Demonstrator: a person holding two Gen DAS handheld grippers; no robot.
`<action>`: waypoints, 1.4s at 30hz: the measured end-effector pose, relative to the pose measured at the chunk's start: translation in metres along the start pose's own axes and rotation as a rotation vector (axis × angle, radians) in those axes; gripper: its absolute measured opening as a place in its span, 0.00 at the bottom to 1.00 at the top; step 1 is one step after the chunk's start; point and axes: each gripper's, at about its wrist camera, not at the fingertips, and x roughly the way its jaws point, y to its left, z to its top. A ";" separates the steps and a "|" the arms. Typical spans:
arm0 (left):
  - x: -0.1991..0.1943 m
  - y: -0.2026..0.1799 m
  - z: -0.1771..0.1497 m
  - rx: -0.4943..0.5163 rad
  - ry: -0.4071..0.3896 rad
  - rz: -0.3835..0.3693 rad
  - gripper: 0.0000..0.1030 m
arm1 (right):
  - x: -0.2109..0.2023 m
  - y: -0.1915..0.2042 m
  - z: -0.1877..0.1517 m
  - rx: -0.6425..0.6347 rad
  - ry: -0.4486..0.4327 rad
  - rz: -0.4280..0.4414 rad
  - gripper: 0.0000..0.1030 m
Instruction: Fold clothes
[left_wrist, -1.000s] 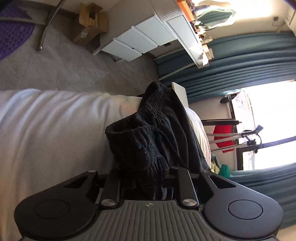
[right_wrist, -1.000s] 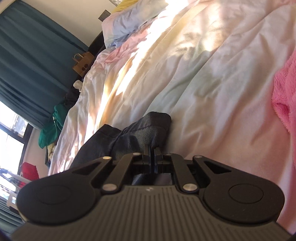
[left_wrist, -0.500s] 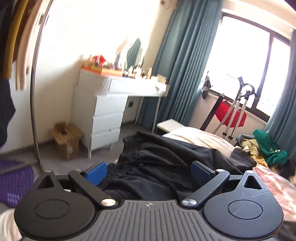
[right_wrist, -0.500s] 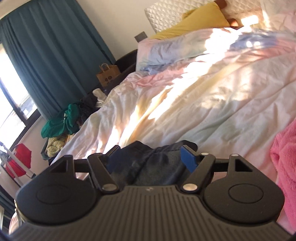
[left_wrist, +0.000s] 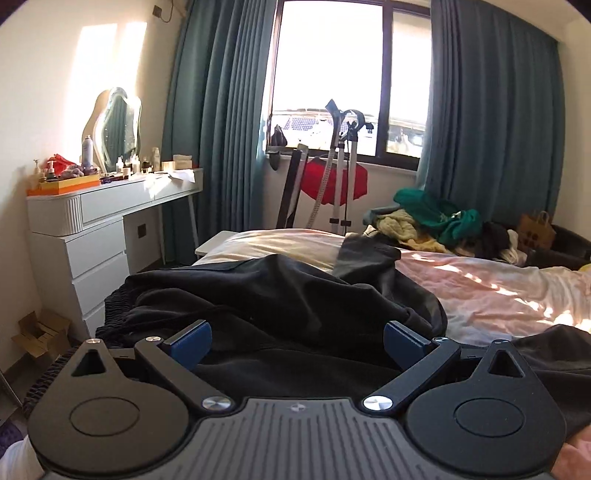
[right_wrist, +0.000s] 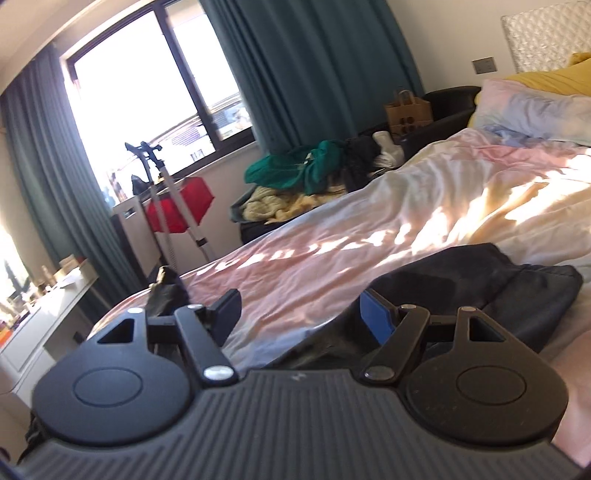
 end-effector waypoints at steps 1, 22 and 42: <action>0.004 -0.005 0.001 0.015 -0.003 -0.002 0.98 | 0.001 0.007 -0.005 -0.020 0.010 0.020 0.72; 0.093 -0.031 0.008 -0.043 0.106 -0.088 0.97 | 0.081 0.064 -0.033 -0.071 0.177 0.193 0.71; 0.199 0.017 -0.028 -0.176 0.082 -0.193 0.98 | 0.427 0.171 -0.036 -0.146 0.385 0.244 0.05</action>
